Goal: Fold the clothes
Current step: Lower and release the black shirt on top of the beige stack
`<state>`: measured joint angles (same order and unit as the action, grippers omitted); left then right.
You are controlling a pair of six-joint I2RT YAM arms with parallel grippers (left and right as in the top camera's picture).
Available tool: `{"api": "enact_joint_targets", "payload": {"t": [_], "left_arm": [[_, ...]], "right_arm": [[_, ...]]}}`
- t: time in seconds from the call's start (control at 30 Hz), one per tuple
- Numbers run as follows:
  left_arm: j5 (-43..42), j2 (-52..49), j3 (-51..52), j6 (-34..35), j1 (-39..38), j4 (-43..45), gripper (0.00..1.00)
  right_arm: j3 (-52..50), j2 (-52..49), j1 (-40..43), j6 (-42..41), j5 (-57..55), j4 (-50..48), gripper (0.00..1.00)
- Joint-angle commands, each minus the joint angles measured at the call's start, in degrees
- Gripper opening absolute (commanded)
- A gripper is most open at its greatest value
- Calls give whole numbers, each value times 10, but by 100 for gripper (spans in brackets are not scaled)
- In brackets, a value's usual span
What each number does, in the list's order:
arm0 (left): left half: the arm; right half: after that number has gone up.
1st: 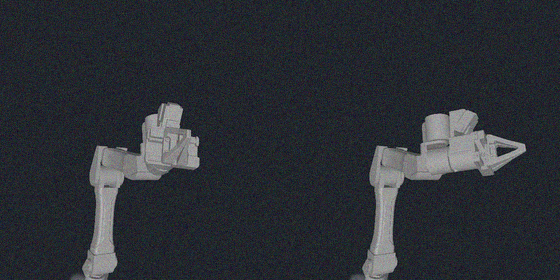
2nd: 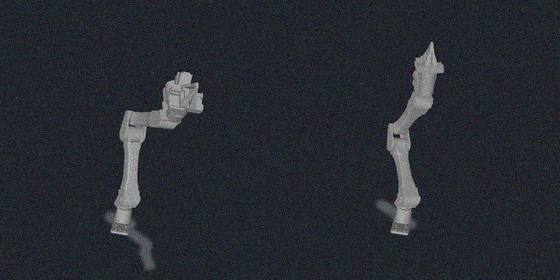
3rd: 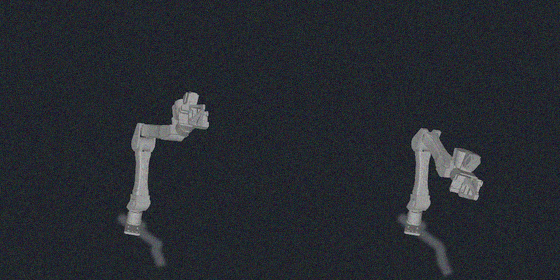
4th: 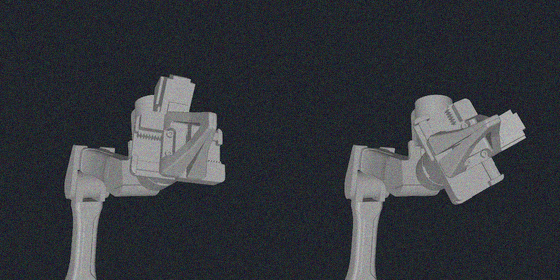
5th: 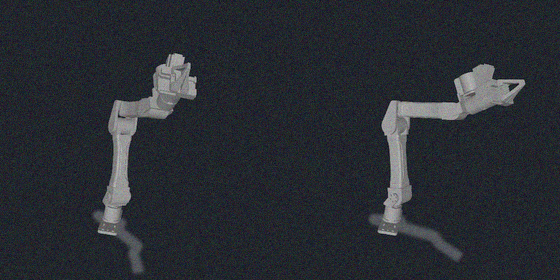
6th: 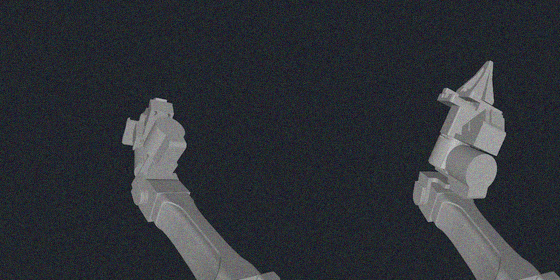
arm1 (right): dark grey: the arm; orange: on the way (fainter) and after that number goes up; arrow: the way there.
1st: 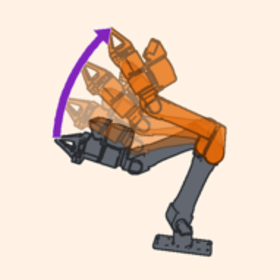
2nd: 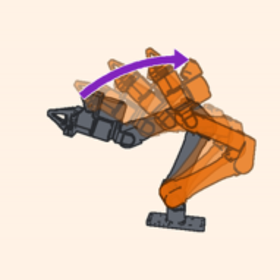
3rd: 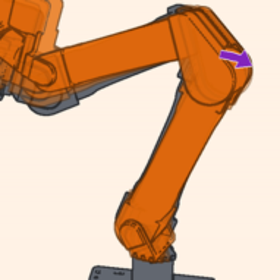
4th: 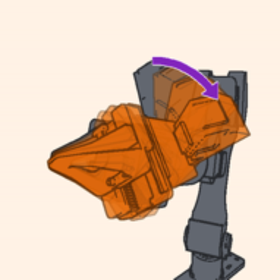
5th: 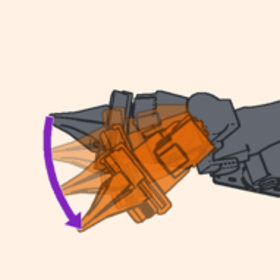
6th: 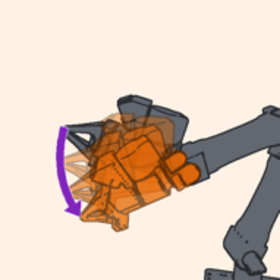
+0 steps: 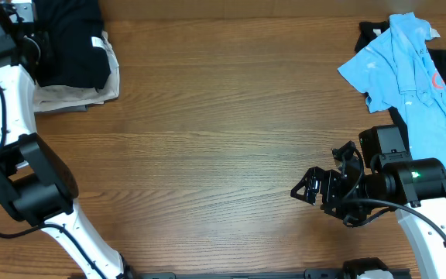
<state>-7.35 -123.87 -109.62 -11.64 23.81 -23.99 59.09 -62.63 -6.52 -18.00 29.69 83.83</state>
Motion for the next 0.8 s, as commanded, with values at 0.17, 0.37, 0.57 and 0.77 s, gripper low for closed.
{"api": "enact_joint_targets", "payload": {"t": [0.17, 0.37, 0.57, 0.77], "left_arm": [[19, 9, -20, -30, 40, 28, 8], [14, -15, -20, -32, 47, 33, 10], [14, -45, -20, -37, 46, 50, 16], [17, -67, -20, -43, 49, 54, 31]], "right_arm": [[0, 1, -3, -2, -8, 1, 100], [0, 1, -3, -2, -8, 1, 100], [0, 1, -3, -3, -8, 1, 100], [0, 1, -3, -3, -7, 1, 100]]}}
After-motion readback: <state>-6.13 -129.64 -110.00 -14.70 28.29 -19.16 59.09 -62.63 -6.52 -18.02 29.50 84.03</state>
